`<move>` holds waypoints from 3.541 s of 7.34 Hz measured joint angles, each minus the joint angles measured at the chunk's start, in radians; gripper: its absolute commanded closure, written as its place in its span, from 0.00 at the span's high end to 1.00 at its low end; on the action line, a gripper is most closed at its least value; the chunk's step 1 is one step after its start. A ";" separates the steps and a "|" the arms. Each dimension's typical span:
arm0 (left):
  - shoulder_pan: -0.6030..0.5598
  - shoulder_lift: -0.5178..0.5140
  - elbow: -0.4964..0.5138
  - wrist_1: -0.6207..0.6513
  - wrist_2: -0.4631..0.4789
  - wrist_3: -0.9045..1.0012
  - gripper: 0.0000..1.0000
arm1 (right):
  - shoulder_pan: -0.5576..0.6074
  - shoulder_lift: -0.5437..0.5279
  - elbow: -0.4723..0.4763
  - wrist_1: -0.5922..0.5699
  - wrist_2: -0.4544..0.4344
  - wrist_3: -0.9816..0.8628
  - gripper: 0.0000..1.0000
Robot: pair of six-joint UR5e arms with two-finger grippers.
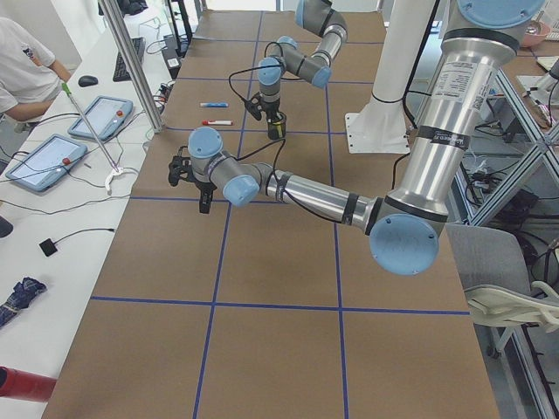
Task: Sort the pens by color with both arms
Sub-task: 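Lower the right gripper into the cup and grasp the green highlighter, then lift the green highlighter with the right gripper and lay it beside the red marker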
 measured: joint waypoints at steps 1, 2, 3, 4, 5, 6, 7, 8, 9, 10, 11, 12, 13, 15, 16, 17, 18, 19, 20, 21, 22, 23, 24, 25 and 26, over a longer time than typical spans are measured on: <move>-0.001 0.000 -0.004 0.000 0.000 -0.001 0.99 | 0.003 0.000 0.017 -0.013 0.000 0.000 0.00; 0.000 0.000 -0.010 0.000 0.000 -0.007 0.99 | 0.011 0.002 0.053 -0.042 0.000 -0.001 0.00; 0.000 0.001 -0.018 0.000 -0.001 -0.021 0.99 | 0.025 0.004 0.111 -0.081 -0.003 -0.001 0.00; 0.000 0.002 -0.029 0.000 -0.002 -0.031 0.99 | 0.037 0.009 0.167 -0.110 -0.019 0.003 0.00; 0.000 0.005 -0.037 0.000 -0.003 -0.037 0.99 | 0.049 0.016 0.218 -0.122 -0.051 0.011 0.00; 0.001 0.005 -0.041 0.000 -0.002 -0.042 0.99 | 0.069 0.019 0.258 -0.104 -0.083 0.041 0.00; 0.003 0.005 -0.043 0.000 -0.001 -0.045 0.99 | 0.087 0.010 0.279 -0.036 -0.125 0.118 0.00; 0.004 0.003 -0.044 0.000 0.000 -0.050 0.99 | 0.096 -0.014 0.284 0.074 -0.190 0.221 0.00; 0.005 0.003 -0.046 0.000 0.001 -0.055 0.99 | 0.103 -0.054 0.280 0.203 -0.259 0.325 0.00; 0.005 0.003 -0.052 0.000 0.002 -0.057 0.99 | 0.109 -0.104 0.255 0.354 -0.344 0.441 0.00; 0.005 0.008 -0.062 0.000 0.003 -0.058 0.99 | 0.111 -0.140 0.204 0.503 -0.438 0.538 0.00; 0.004 0.016 -0.072 0.000 0.003 -0.059 0.99 | 0.113 -0.156 0.138 0.615 -0.520 0.595 0.00; 0.005 0.021 -0.079 0.000 0.003 -0.059 0.99 | 0.111 -0.160 0.055 0.712 -0.596 0.639 0.00; 0.006 0.025 -0.089 0.000 0.003 -0.074 0.99 | 0.097 -0.153 -0.125 0.917 -0.703 0.713 0.00; 0.006 0.025 -0.095 0.000 0.004 -0.089 0.99 | 0.089 -0.136 -0.193 0.977 -0.726 0.731 0.00; 0.007 0.025 -0.098 0.000 0.004 -0.097 0.99 | 0.079 -0.118 -0.250 1.004 -0.741 0.738 0.00; 0.008 0.025 -0.099 0.000 0.005 -0.100 0.99 | 0.065 -0.108 -0.291 1.014 -0.761 0.740 0.00; 0.008 0.025 -0.099 0.000 0.005 -0.100 0.99 | 0.050 -0.104 -0.313 1.018 -0.783 0.741 0.00; 0.008 0.025 -0.098 0.000 0.005 -0.100 0.99 | 0.038 -0.105 -0.323 1.019 -0.797 0.740 0.00; 0.008 0.025 -0.098 0.000 0.005 -0.100 0.99 | 0.029 -0.107 -0.326 1.019 -0.805 0.740 0.16; 0.008 0.025 -0.098 0.000 0.005 -0.100 0.99 | 0.022 -0.109 -0.325 1.019 -0.809 0.739 0.96; 0.008 0.025 -0.098 0.000 0.005 -0.100 0.99 | 0.017 -0.115 -0.317 1.019 -0.809 0.737 1.00; 0.008 0.025 -0.098 0.000 0.005 -0.100 0.99 | 0.015 -0.134 -0.287 1.019 -0.807 0.733 1.00; 0.008 0.024 -0.099 0.000 0.005 -0.101 0.99 | 0.013 -0.170 -0.233 1.020 -0.802 0.728 1.00; 0.008 0.024 -0.099 0.001 0.006 -0.101 0.99 | 0.011 -0.196 -0.193 1.019 -0.797 0.723 1.00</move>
